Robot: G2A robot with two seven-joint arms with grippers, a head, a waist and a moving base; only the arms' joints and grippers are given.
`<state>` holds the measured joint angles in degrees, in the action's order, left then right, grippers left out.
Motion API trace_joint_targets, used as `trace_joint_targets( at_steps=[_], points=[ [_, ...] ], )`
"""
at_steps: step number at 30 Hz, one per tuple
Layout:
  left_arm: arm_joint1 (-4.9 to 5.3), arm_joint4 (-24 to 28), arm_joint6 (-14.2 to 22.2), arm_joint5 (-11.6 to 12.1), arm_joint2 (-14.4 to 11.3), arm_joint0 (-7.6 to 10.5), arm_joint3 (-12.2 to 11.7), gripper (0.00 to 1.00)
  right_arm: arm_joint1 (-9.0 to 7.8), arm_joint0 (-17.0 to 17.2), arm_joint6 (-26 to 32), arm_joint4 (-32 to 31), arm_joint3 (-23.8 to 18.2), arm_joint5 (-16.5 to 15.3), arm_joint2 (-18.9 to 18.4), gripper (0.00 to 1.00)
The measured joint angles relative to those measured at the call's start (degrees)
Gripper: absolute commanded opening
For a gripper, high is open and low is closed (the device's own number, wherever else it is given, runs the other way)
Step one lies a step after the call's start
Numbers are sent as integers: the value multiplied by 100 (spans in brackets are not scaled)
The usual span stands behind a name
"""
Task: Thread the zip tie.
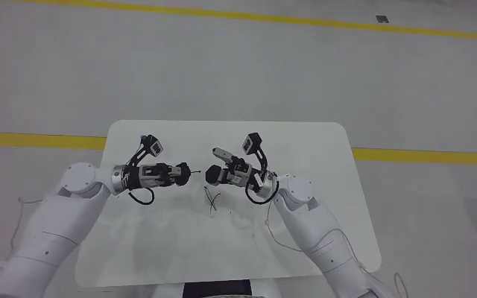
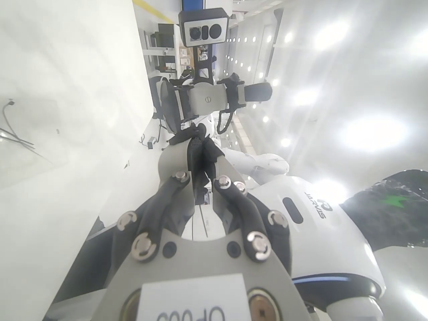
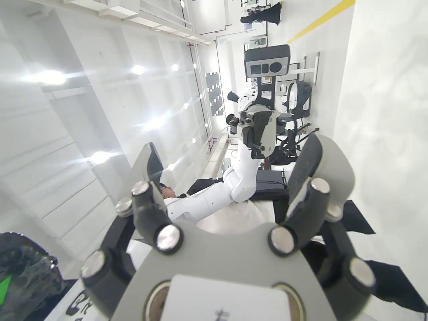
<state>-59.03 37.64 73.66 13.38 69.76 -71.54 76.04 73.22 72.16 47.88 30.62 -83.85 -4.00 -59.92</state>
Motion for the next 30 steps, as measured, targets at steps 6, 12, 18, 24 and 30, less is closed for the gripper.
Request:
trace_joint_targets(
  at_steps=[6,12,18,24,30],
  points=[
    [-2,-18,-63,-11,-14,-12,40,0,0,26,-56,-18,-18,24,12,100],
    [-10,49,-140,-27,-129,-17,141,0,16,1,54,103,42,115,111,90],
    [-13,68,-142,-2,-169,-2,134,0,32,-69,120,149,193,110,185,24],
    [-13,68,-142,-3,-168,-3,134,0,22,-119,176,80,278,134,184,16],
    [-13,68,-142,-3,-168,-3,134,0,2,-155,304,26,333,144,154,18]
  ],
)
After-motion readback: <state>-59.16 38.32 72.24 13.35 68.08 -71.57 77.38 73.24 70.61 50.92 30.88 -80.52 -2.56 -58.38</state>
